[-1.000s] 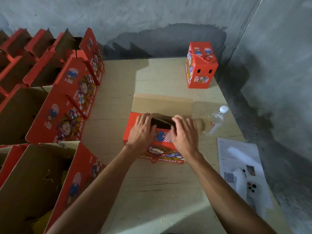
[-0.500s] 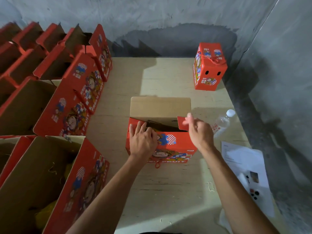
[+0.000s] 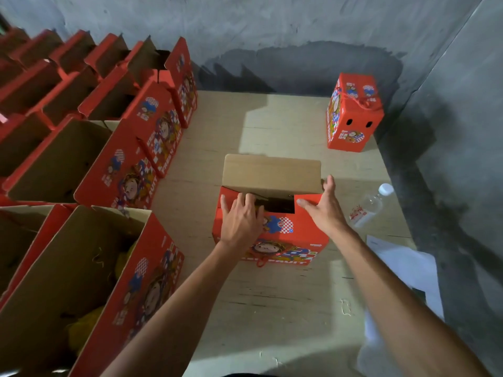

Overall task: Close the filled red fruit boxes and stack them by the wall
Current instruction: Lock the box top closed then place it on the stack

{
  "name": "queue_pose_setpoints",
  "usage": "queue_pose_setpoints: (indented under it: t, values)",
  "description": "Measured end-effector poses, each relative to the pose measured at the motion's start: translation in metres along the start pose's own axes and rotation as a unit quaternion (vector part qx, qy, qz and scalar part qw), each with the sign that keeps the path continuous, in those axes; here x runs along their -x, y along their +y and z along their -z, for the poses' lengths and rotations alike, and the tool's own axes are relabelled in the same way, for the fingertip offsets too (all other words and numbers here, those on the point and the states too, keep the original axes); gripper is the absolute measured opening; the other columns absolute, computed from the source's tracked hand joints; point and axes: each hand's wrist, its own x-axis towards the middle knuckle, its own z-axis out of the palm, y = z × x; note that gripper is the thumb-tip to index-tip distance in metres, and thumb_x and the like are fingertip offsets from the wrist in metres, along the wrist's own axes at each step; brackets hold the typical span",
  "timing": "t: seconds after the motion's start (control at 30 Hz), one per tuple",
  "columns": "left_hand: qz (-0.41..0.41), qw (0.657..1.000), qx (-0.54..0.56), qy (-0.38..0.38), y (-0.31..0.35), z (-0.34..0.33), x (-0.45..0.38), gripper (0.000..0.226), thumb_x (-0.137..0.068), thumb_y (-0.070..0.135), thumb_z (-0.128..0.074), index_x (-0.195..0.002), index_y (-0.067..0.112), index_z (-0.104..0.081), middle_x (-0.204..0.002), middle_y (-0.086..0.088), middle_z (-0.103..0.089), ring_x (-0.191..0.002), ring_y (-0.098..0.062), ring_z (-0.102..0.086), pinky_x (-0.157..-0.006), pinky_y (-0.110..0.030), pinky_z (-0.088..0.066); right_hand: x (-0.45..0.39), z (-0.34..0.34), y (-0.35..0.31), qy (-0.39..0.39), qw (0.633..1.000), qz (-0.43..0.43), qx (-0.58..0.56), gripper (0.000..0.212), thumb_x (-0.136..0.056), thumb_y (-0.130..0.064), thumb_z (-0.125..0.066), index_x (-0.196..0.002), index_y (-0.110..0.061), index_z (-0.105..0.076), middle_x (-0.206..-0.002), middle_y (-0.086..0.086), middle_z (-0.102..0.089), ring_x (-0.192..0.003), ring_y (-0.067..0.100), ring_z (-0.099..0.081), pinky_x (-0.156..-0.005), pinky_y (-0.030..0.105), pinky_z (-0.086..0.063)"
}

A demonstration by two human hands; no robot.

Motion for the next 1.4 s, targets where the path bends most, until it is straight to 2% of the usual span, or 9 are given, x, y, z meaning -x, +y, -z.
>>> queue_pose_setpoints:
  t: [0.17,0.27,0.4,0.57,0.73,0.83,1.0,1.13,1.4]
  values:
    - [0.011,0.997,0.032,0.063,-0.010,0.001,-0.002,0.049,-0.094,0.048,-0.063,-0.117,0.006,-0.052,-0.116,-0.013,-0.056,-0.111,-0.031,-0.053,-0.107,-0.047,-0.043,0.014,0.005,0.005,0.097,0.991,0.089,0.007,0.070,-0.084,-0.041,-0.084,-0.141,-0.018,-0.051,-0.132,0.004,-0.064,-0.119,0.021,-0.063,-0.098,0.041,-0.054]
    - [0.024,0.993,0.080,0.083,-0.018,0.004,-0.003,0.068,-0.087,0.049,-0.074,-0.127,-0.001,-0.053,-0.120,-0.018,-0.059,-0.112,-0.034,-0.055,-0.101,-0.042,-0.048,0.023,0.017,0.017,0.064,0.984,0.164,0.030,0.061,-0.081,-0.065,-0.076,-0.119,-0.018,-0.067,-0.122,-0.005,-0.069,-0.114,0.011,-0.064,-0.098,0.036,-0.054]
    - [-0.027,0.995,0.049,0.086,-0.025,-0.001,0.000,0.057,-0.091,0.053,-0.069,-0.126,0.008,-0.065,-0.122,-0.012,-0.069,-0.116,-0.032,-0.059,-0.102,-0.043,-0.047,0.027,0.034,0.026,0.008,0.969,0.225,0.104,0.068,-0.090,-0.077,-0.056,-0.131,-0.024,-0.066,-0.139,-0.011,-0.063,-0.129,0.004,-0.056,-0.107,0.031,-0.048]
    - [-0.119,0.979,0.057,0.158,-0.029,-0.004,0.011,0.021,-0.094,0.037,-0.066,-0.102,0.021,-0.078,-0.099,0.003,-0.078,-0.095,-0.018,-0.067,-0.085,-0.030,-0.050,0.019,0.031,0.020,-0.003,0.954,0.251,0.165,0.063,-0.094,-0.069,-0.055,-0.134,-0.021,-0.066,-0.137,-0.006,-0.063,-0.126,0.012,-0.057,-0.098,0.038,-0.054]
    - [-0.192,0.953,0.072,0.222,-0.045,-0.011,0.037,0.018,-0.096,0.020,-0.070,-0.111,0.012,-0.075,-0.110,0.000,-0.072,-0.096,-0.021,-0.066,-0.080,-0.039,-0.057,0.023,0.022,0.022,0.050,0.938,0.277,0.203,0.055,-0.091,-0.053,-0.071,-0.132,-0.017,-0.071,-0.139,0.002,-0.065,-0.126,0.020,-0.062,-0.097,0.040,-0.057]
    - [-0.131,0.970,0.024,0.201,-0.047,0.003,0.022,0.034,-0.094,0.030,-0.072,-0.125,0.017,-0.068,-0.122,-0.002,-0.060,-0.106,-0.025,-0.055,-0.087,-0.043,-0.046,0.023,0.018,0.025,0.045,0.940,0.257,0.220,0.055,-0.090,-0.050,-0.073,-0.133,-0.017,-0.070,-0.143,0.005,-0.063,-0.133,0.025,-0.058,-0.105,0.042,-0.053]
    - [-0.112,0.990,0.090,0.008,-0.056,0.029,-0.016,0.034,-0.093,0.028,-0.074,-0.127,0.023,-0.074,-0.143,-0.007,-0.061,-0.140,-0.030,-0.048,-0.118,-0.039,-0.036,0.027,0.007,0.029,0.138,0.893,0.353,0.242,0.038,-0.088,-0.032,-0.081,-0.115,-0.005,-0.078,-0.121,0.011,-0.074,-0.114,0.029,-0.071,-0.096,0.044,-0.059]
    - [-0.097,0.992,0.076,0.036,-0.056,0.028,-0.014,0.028,-0.096,0.034,-0.071,-0.123,0.030,-0.076,-0.141,0.003,-0.064,-0.139,-0.018,-0.052,-0.107,-0.039,-0.050,0.031,-0.002,0.033,0.175,0.873,0.386,0.241,0.033,-0.088,-0.025,-0.082,-0.111,-0.001,-0.078,-0.117,0.012,-0.076,-0.111,0.028,-0.073,-0.096,0.041,-0.059]
    - [-0.119,0.988,0.083,0.043,-0.062,0.020,-0.004,0.027,-0.103,0.024,-0.063,-0.128,0.022,-0.073,-0.146,-0.003,-0.060,-0.143,-0.026,-0.047,-0.106,-0.046,-0.052,0.038,0.000,0.031,0.189,0.853,0.416,0.254,0.027,-0.089,-0.018,-0.082,-0.109,0.000,-0.079,-0.114,0.013,-0.076,-0.107,0.028,-0.074,-0.093,0.040,-0.061]
